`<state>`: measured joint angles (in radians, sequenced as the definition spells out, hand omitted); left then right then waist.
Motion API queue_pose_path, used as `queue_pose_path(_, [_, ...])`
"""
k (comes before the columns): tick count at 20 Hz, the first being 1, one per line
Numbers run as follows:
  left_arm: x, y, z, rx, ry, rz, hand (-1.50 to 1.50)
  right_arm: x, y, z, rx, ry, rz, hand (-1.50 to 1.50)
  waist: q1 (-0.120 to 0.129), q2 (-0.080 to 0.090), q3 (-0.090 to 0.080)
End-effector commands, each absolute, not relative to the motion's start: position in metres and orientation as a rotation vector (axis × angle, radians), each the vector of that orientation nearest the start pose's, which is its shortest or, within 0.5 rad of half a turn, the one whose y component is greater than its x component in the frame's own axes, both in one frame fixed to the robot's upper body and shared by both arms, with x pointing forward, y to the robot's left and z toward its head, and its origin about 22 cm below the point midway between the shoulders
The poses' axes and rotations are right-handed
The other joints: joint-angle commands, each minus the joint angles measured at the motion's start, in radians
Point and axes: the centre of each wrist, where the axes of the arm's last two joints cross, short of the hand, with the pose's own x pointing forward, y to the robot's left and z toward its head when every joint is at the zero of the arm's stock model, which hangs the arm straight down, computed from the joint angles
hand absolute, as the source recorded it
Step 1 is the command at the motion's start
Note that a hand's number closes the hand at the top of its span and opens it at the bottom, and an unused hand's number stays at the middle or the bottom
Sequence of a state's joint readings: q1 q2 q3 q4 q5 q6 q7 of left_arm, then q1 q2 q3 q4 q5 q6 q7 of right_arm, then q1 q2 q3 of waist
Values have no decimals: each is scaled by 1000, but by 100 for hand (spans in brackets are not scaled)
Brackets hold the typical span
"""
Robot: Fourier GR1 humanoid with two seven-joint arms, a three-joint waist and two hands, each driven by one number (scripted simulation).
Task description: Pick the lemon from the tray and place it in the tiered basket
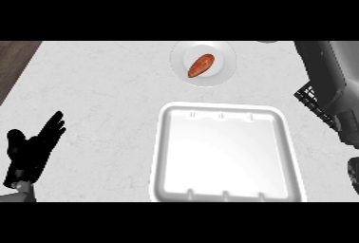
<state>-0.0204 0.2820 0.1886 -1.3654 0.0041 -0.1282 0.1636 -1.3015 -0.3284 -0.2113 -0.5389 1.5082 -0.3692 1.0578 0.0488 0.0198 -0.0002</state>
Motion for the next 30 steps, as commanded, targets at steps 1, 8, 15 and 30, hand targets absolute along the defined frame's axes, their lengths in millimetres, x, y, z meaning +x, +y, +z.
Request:
queue_pose_path(1, [239, 352, -10, 247, -1232, -108, 0, 470, -245, 262, -1646, -1089, -303, 150, 6, 10, 3])
queue_pose_path(8, [238, 350, -1, 252, -1245, -123, 0, 469, -298, 251, -1627, -1124, -301, 150, 20, 6, 2])
queue_pose_path(15, [230, 350, -14, 246, -1230, -111, 0, 452, -362, 198, -1883, -792, 130, 150, 1, 17, -7])
queue_pose_path(30, [239, 345, 0, 253, -1220, -116, 0, 449, -375, 294, -1942, -583, 517, 150, 14, 1, 1])
